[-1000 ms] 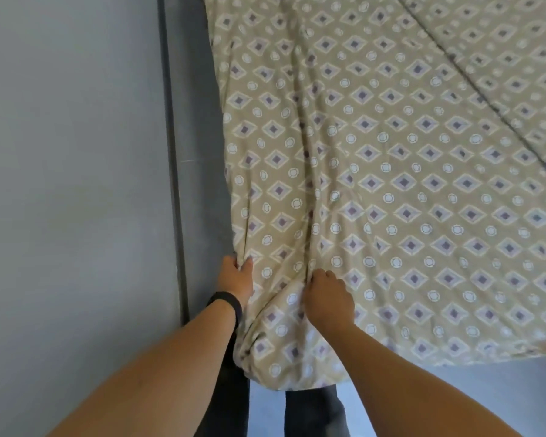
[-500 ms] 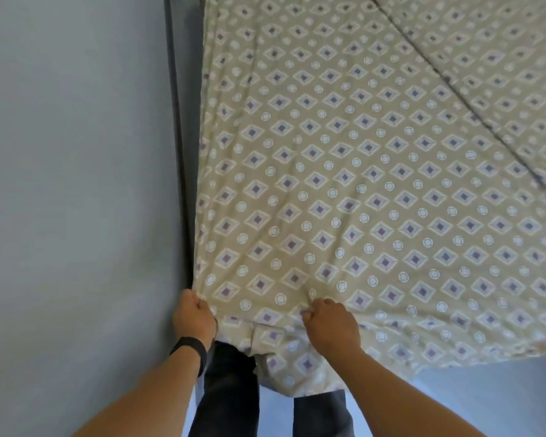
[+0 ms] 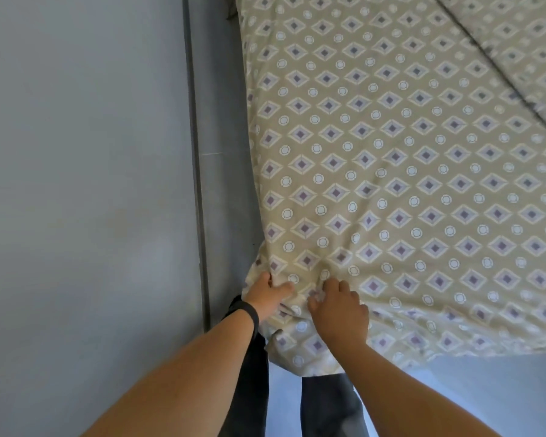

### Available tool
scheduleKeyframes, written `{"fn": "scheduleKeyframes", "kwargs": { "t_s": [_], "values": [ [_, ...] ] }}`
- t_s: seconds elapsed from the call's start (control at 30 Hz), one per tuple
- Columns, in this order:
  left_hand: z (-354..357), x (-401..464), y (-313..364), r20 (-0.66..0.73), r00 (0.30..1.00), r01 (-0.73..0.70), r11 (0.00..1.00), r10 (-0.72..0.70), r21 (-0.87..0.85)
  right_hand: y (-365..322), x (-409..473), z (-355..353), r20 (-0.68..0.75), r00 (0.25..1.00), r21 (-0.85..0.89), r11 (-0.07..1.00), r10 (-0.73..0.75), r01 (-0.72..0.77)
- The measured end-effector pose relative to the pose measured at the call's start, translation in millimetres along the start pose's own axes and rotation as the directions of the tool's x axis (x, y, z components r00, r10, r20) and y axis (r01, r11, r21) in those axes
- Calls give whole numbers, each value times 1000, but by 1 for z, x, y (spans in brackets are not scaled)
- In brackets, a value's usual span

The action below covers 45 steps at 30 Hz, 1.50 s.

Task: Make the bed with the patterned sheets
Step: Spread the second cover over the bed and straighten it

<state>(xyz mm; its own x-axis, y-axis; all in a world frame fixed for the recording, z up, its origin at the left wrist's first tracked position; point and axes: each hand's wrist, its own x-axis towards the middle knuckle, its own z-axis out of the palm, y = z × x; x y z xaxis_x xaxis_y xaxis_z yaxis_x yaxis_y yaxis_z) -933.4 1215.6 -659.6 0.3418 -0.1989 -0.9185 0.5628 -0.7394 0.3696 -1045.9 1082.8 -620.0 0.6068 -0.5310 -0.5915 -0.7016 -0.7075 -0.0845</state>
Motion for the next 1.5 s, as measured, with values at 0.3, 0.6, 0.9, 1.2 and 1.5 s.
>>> {"fn": "scheduleKeyframes", "kwargs": {
  "t_s": [0.3, 0.6, 0.9, 1.2, 1.5],
  "values": [
    [23, -16, -37, -107, 991, -51, 952, 86, 301, 65, -45, 38, 165, 986, -239, 968, -32, 72],
    [28, -54, -74, -291, 952, 1, 948, 97, 320, 77, -62, 28, 135, 969, -219, 947, -208, 234],
    [-16, -91, -101, -540, 822, 43, 926, 181, 375, 13, -115, 15, 137, 912, -90, 912, -386, 399],
    [44, -106, -107, -491, 864, -23, 982, 114, 188, 87, -117, 43, 57, 984, 132, 978, -170, 162],
    [96, -41, -114, -196, 955, -181, 959, 224, 216, 91, -51, 82, 246, 939, 631, 696, 239, -343]
  ]
}}
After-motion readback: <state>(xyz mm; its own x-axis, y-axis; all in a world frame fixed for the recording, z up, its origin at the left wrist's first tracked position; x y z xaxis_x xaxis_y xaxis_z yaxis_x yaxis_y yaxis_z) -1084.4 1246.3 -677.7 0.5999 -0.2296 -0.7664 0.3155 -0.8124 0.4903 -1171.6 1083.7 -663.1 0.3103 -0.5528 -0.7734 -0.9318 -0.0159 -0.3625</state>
